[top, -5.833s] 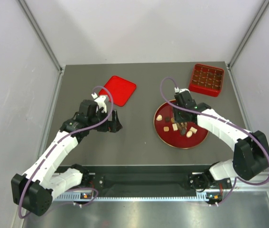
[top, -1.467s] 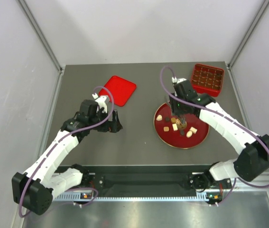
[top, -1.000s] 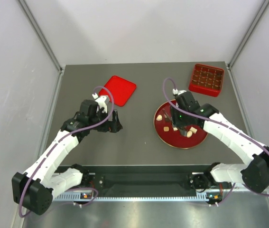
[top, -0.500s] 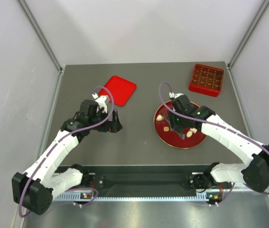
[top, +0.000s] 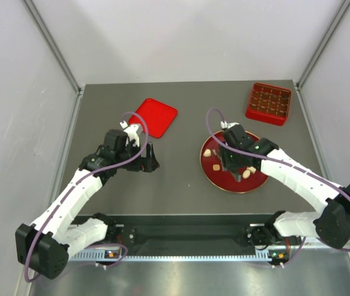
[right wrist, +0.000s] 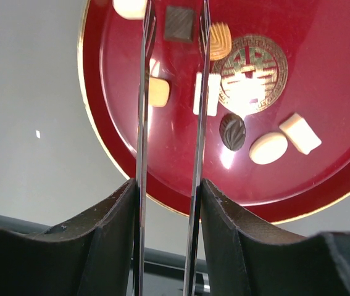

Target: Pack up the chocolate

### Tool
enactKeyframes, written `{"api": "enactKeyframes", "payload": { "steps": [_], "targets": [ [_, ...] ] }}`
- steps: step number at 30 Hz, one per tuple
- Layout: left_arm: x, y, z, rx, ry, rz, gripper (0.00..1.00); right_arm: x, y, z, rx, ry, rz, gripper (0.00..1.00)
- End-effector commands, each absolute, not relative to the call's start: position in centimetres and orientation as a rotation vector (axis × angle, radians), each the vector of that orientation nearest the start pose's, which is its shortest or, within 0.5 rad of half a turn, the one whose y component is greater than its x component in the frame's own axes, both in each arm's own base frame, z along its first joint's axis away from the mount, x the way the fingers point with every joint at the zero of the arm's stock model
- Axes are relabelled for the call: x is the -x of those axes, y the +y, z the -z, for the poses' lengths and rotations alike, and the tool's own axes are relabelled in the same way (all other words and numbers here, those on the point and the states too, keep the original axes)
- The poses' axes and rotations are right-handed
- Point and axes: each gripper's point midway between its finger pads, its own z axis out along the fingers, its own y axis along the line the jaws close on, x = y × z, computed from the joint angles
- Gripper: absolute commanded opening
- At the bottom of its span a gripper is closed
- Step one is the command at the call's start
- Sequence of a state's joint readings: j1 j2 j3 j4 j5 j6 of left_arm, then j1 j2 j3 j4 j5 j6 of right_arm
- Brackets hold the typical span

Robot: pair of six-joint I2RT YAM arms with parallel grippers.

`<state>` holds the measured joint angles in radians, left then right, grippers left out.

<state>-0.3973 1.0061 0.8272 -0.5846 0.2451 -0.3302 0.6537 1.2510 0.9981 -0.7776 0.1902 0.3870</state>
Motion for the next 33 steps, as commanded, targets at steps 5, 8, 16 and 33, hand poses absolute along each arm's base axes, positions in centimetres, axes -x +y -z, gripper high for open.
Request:
{"api": "enactKeyframes", "payload": {
  "steps": [5,8,16,33],
  "targets": [
    [-23.6,-16.1,-16.0,-0.217,2.363,0.647,0.99,-23.1,16.5,-11.8,0.277,2.580,-0.156,0.43],
    [-23.6,-16.1,-16.0,-0.220,2.363,0.648,0.99,-22.9,16.5,-11.7,0.274,2.576,-0.164,0.43],
    [-23.6,-16.1,-15.9,-0.220,2.370,0.652,0.99,-23.3,17.2,-11.6,0.269,2.567,-0.193,0.41],
    [-23.6,-16.1,-15.8,-0.220,2.370,0.652,0.99,-26.2,16.7,-17.5,0.249,2.473,-0.101,0.33]
  ]
}}
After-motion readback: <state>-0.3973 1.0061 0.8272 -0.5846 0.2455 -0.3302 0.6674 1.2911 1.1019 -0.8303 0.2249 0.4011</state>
